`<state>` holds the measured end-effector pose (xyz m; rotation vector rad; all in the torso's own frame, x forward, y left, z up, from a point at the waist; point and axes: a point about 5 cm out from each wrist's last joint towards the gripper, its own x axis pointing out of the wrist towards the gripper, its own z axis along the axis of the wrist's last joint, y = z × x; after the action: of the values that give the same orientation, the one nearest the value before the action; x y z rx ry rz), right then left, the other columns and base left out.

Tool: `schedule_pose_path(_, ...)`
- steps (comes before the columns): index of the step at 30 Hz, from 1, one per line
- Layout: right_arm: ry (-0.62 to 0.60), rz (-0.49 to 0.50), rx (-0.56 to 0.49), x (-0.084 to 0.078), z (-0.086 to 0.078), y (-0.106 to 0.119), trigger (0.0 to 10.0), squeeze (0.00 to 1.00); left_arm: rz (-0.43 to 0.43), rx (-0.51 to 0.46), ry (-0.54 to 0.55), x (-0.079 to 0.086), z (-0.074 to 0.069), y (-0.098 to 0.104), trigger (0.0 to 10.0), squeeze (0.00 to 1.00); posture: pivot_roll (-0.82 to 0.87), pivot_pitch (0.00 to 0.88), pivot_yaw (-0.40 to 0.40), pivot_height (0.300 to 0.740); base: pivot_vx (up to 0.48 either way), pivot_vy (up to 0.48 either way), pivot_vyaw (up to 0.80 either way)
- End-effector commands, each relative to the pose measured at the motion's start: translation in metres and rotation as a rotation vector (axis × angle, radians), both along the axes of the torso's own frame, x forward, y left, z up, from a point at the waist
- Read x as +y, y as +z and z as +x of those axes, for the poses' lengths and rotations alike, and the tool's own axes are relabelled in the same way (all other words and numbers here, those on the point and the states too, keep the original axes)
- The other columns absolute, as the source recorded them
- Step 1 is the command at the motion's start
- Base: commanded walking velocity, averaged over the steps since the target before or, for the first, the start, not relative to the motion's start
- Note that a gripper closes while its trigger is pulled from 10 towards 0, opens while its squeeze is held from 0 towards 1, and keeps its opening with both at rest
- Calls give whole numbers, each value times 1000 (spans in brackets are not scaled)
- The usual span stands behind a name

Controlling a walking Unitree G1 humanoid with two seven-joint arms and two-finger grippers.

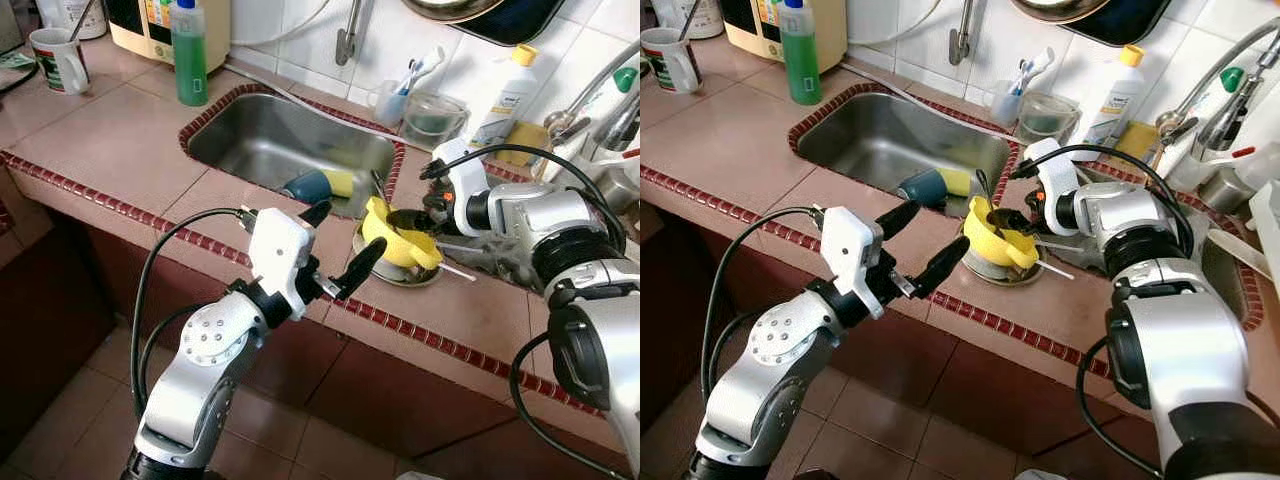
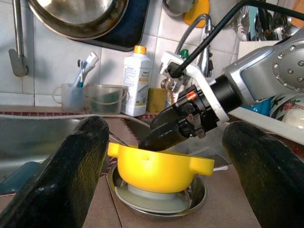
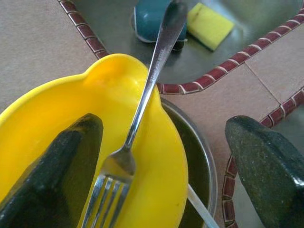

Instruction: Kitchen organization

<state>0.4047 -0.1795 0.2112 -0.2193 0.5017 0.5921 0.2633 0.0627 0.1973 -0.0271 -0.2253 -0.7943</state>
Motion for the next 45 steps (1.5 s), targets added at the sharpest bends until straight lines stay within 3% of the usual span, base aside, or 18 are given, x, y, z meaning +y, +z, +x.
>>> schedule_pose_path(1,-24,-15,-45,-3,3,8,10000,0,-16,-7,-21,-6,-6,4,10000,0,78,87,-210,740,0,0,0)
schedule_pose_path(14,-70,59,-139,0,7,17,10000,0,-20,-1,36,3,-3,6,10000,0,97,102,-202,740,0,0,0)
schedule_pose_path(20,-125,180,-222,-11,7,28,10000,0,-53,10,136,19,12,11,10000,0,96,76,-175,740,0,0,0)
schedule_pose_path(26,-161,260,-325,-16,-2,25,10000,0,-109,32,220,38,31,17,10000,0,80,47,-135,740,0,0,0)
schedule_pose_path(30,-234,331,-534,-17,-19,25,10000,0,-115,34,276,50,44,20,10000,0,75,26,-112,740,0,0,0)
schedule_pose_path(31,-252,341,-618,-14,-30,23,10000,0,-100,21,298,55,48,20,10000,0,69,21,-103,740,0,0,0)
schedule_pose_path(36,-324,382,-753,-10,-51,16,10000,0,-86,9,341,65,54,18,10000,0,52,13,-80,740,0,0,0)
schedule_pose_path(45,-426,347,-968,-2,-98,11,10000,0,-87,-8,382,70,63,15,10000,0,24,0,-42,740,0,0,0)
